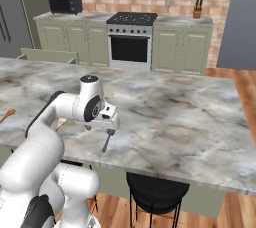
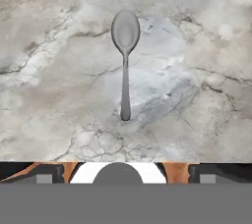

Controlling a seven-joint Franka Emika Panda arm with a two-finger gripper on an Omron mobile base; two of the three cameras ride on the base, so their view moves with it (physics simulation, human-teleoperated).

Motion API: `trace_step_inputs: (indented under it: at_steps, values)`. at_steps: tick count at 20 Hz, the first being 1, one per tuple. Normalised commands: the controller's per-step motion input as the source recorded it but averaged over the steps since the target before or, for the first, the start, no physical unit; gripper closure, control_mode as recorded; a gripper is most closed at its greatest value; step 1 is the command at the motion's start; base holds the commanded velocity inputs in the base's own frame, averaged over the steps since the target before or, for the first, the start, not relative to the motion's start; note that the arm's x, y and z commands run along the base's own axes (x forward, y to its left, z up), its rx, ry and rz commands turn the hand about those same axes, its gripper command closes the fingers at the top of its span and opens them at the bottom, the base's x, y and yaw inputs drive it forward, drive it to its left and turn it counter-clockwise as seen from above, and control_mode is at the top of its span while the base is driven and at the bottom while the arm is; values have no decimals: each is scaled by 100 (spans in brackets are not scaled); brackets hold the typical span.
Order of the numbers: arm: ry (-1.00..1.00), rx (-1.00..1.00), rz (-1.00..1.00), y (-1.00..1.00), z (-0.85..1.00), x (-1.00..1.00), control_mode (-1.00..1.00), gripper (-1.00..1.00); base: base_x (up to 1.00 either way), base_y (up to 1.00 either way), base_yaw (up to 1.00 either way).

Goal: Pick up the metallic utensils from the counter and place them in the open drawer. Make sure not to pick up any wooden utensils.

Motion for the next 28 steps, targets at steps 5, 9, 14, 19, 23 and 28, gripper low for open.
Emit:
trace_step_inputs:
  at_steps: [5,9,14,19,23,28]
  values:
    - [0,0,9,18,-59,16,-100,-100,0,0,0]
    - [1,0,0,4,-46,20,-100,-100,0,0,0]
    - [0,-4,-6,0,-54,21,-100,-100,0,0,0]
    - [-1,-5,-5,-1,-60,25,-100,-100,0,0,0]
    - [-4,-5,-4,0,-43,32,-100,-100,0,0,0]
    - [-2,0,-2,-1,-20,31,-100,-100,0,0,0]
